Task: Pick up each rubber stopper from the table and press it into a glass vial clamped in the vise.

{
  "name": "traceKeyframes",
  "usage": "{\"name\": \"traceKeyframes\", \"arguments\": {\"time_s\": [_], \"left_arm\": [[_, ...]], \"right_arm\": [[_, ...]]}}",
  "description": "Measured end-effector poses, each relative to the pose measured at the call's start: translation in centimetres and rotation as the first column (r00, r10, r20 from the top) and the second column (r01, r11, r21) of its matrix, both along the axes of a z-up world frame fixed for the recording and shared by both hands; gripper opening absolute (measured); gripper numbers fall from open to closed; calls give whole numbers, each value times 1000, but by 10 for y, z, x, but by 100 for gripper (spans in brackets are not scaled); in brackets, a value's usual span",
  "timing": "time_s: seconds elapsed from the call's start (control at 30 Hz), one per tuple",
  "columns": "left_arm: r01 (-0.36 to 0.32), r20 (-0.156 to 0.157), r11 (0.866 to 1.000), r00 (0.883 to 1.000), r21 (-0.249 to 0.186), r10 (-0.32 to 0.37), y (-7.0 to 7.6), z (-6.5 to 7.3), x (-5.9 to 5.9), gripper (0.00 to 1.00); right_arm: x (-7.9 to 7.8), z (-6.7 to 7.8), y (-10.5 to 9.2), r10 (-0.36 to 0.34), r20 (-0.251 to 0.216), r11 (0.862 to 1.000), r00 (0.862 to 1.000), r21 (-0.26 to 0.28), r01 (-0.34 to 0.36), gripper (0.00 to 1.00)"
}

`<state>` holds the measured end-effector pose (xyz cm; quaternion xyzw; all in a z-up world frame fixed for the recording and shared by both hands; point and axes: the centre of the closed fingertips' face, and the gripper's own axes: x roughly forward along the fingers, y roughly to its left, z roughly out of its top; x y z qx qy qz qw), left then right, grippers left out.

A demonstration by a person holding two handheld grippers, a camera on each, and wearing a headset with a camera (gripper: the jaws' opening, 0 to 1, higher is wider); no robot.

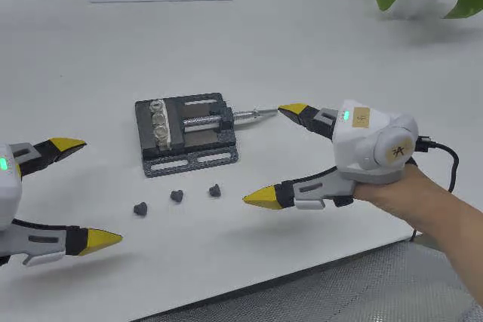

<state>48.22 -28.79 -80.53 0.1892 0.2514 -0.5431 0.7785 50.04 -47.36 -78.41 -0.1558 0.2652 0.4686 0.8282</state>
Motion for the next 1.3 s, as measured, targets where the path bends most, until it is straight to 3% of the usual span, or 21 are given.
{"name": "traceKeyframes", "arguments": {"time_s": [0.2, 0.4, 0.8, 1.3], "left_arm": [[26, 1, 999, 1000, 23, -26, -4, -5, 0, 76], [44, -18, 998, 999, 52, -43, -8, -12, -1, 69], [96, -47, 988, 995, 122, -91, -13, -27, -8, 47], [137, -88, 978, 988, 157, -124, -23, -41, -14, 29]], "right_arm": [[0, 0, -2, -5, 0, 1000, 1000, 0, 5, 94], [0, -1, -3, -9, -2, 1000, 1000, 0, 9, 94], [-1, -1, -7, -16, -3, 1000, 1000, 1, 16, 93], [1, 1, -7, -21, -4, 1000, 1000, 8, 21, 92]]}}
